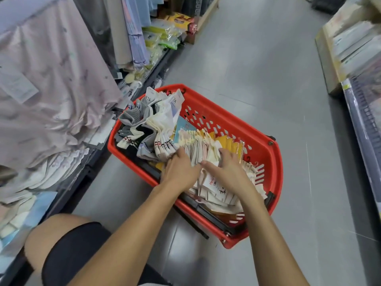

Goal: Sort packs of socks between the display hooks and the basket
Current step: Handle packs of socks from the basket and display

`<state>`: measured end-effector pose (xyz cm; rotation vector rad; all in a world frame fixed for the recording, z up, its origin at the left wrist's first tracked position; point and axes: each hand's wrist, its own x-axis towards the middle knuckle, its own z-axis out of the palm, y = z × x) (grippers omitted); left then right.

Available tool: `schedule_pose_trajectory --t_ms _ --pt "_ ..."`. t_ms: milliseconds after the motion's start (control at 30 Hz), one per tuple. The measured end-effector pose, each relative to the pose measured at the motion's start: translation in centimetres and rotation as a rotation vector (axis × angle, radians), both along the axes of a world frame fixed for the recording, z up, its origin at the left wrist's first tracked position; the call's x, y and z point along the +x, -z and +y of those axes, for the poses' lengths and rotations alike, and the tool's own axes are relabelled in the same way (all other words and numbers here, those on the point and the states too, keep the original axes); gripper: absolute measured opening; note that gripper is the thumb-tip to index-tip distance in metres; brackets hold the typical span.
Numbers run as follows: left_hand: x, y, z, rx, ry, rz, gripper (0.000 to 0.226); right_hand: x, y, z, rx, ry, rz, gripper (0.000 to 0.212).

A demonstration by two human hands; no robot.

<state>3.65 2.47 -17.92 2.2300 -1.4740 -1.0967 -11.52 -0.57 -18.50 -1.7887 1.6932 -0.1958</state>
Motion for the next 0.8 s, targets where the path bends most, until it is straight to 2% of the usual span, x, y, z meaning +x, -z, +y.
schedule_pose_trajectory --t_ms 167,267,333,367,433,500,700,800 --pt "-0.9 0.9 -1.9 0.028 -0.305 0.388 0.098 -1.0 0.2 -0.5 0.055 0.083 -0.126 0.071" --pt "-0.7 1.5 -2.0 -0.007 -0.398 0.53 0.087 -1.5 0.2 -0.4 0.074 0.089 -0.164 0.068" --pt "-0.2 1.4 -2.1 -0.013 -0.37 0.623 0.08 -1.6 0.1 -0.3 0.091 0.096 -0.198 0.06" --pt "-0.2 1.2 -2.0 -0.012 -0.345 0.647 0.081 -1.7 0.0 -0.3 0.1 0.104 -0.232 0.052" --pt "-0.4 1.0 -2.0 0.001 -0.314 0.636 0.103 -1.7 -0.1 -0.3 0.101 0.126 -0.321 0.028" --pt "-0.8 1.0 -2.1 0.027 -0.318 0.584 0.123 -2.0 -0.3 -0.1 0.103 0.156 -0.377 0.017" --pt "-0.8 1.2 -2.6 0.064 -0.333 0.529 0.144 -1.9 -0.7 0.9 0.006 -0.027 -0.461 0.028" --pt "-0.7 1.5 -2.7 0.032 -0.43 0.584 0.141 -1.8 -1.0 1.0 0.016 -0.075 -0.502 0.032"
